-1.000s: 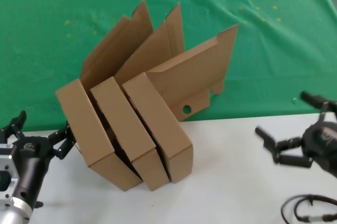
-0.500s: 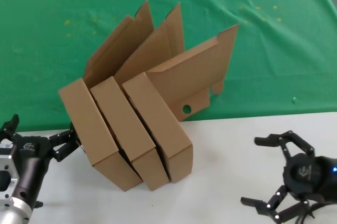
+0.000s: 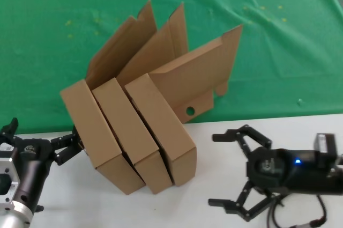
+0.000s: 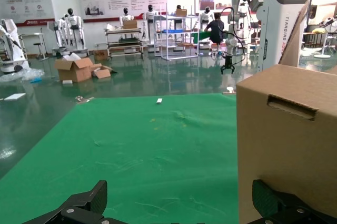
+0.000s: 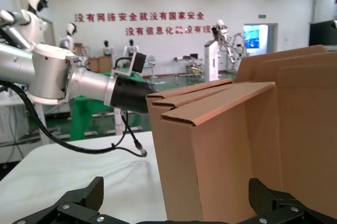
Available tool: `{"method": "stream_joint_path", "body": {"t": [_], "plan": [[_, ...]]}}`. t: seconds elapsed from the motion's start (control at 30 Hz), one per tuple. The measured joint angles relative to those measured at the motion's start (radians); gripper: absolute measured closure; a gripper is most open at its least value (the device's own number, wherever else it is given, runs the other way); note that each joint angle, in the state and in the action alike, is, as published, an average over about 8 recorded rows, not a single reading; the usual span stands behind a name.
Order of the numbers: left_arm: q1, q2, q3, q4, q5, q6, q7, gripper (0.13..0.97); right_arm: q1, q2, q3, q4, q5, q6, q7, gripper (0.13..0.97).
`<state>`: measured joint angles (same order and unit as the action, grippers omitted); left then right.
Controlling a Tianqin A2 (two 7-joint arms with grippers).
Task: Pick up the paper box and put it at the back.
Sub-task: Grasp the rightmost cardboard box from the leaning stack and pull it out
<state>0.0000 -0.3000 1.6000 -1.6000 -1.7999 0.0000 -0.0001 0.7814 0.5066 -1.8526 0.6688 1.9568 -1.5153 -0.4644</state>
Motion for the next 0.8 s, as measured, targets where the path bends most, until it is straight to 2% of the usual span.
{"method": "stream_joint_path", "body": {"t": [0.13,0.37,0.57,0.67,0.8], "plan": [[0.000,0.000,0.000,0.000,0.000,0.000,0.000,0.132,0.095,-0.053,-0.082,-0.171,0.021,-0.032,-0.079,0.130],[0.000,0.000,0.000,0.000,0.000,0.000,0.000,0.132,0.227,-0.111,-0.277,-0.400,0.133,-0.051,-0.171,0.132],[0.000,0.000,0.000,0.000,0.000,0.000,0.000,0.132,0.279,-0.141,-0.366,-0.491,0.188,-0.054,-0.201,0.174],[0.000,0.000,0.000,0.000,0.000,0.000,0.000,0.132,0.293,-0.153,-0.389,-0.517,0.202,-0.054,-0.209,0.187],[0.000,0.000,0.000,0.000,0.000,0.000,0.000,0.132,0.304,-0.168,-0.404,-0.544,0.210,-0.054,-0.218,0.248]]}}
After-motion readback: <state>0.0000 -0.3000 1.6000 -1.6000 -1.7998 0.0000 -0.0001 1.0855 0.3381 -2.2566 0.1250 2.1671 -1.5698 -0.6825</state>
